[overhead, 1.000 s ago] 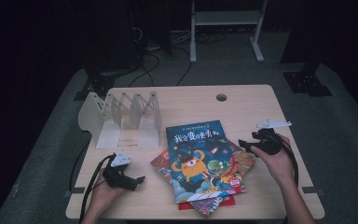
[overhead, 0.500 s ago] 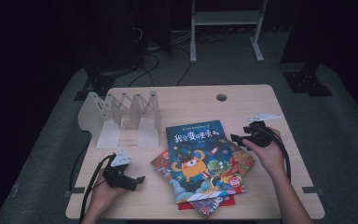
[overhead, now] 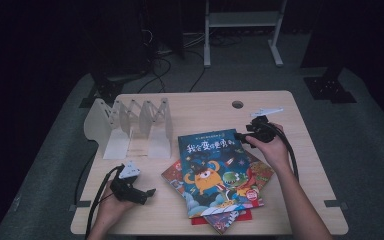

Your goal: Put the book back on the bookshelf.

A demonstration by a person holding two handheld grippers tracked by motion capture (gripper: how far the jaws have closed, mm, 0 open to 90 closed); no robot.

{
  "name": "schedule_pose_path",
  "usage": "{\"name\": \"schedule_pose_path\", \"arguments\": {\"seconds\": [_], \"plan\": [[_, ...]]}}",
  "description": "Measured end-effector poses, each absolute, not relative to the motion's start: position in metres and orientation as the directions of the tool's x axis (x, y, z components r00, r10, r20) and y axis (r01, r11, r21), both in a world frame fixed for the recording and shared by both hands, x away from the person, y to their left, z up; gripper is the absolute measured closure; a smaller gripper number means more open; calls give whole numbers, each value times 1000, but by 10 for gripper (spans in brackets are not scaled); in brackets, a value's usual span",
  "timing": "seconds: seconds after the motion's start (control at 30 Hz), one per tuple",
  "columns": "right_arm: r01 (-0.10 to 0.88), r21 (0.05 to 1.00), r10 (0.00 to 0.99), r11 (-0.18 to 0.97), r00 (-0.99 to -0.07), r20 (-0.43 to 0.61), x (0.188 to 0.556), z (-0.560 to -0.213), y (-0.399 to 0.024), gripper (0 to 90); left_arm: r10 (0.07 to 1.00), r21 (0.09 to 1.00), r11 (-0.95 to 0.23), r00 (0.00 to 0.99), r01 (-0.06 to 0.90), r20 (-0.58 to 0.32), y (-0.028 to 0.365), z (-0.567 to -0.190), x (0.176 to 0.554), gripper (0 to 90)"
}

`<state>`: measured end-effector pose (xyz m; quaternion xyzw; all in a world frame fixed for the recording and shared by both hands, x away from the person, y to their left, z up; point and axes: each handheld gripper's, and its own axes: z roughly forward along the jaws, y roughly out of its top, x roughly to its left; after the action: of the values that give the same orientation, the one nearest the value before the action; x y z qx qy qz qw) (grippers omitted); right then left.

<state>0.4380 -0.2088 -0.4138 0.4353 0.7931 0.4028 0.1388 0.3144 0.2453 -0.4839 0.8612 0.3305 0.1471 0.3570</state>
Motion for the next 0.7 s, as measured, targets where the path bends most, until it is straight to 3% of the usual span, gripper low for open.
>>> {"name": "schedule_pose_path", "arguments": {"seconds": [0.7], "plan": [[620, 721, 785, 310, -594, 174, 486, -433, -183, 298, 675, 714, -525, 738, 463, 18, 245, -484, 314, 0]]}}
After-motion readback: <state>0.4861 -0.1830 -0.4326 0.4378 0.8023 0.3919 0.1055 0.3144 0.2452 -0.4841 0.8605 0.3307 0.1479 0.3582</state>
